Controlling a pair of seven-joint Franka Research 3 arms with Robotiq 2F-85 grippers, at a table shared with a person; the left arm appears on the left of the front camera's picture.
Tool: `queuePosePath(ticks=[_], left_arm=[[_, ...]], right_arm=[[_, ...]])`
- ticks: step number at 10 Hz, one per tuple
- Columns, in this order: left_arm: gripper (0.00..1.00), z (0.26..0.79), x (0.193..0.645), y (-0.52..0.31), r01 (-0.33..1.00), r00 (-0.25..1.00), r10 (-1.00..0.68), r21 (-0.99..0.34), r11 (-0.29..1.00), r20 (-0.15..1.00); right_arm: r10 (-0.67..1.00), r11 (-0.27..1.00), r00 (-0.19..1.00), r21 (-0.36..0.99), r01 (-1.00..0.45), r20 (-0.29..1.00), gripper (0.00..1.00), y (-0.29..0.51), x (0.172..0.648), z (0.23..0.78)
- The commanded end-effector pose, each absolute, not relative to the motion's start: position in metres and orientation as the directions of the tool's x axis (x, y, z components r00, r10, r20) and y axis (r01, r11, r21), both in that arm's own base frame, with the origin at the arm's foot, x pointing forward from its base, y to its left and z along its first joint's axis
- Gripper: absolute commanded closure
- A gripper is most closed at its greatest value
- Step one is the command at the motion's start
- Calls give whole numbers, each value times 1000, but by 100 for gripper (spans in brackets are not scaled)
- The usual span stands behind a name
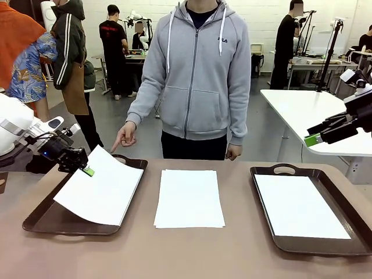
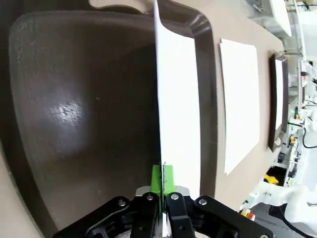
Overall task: Sort the A4 documents.
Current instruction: Place the A4 Paper in the designated Handle tray.
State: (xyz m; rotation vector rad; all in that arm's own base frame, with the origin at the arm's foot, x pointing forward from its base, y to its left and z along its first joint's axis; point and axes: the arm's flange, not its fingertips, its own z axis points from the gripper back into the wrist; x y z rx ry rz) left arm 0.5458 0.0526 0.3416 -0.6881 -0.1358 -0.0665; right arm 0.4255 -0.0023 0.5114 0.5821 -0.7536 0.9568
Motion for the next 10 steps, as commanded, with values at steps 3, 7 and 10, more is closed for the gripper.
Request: queuePosePath(ticks=[3, 7, 10], left_arm=[[67, 347, 547, 60, 70, 991, 4, -536, 842, 136], [27, 351, 545, 65, 57, 991, 8, -487, 872, 131], [30, 358, 542, 69, 54, 990, 17, -475, 878, 143]], right_arm=[[504, 460, 362, 110, -881, 784, 0, -2, 425, 512], [504, 460, 362, 110, -881, 784, 0, -2, 425, 512], [504, 460, 362, 110, -881, 784, 0, -2, 425, 512]])
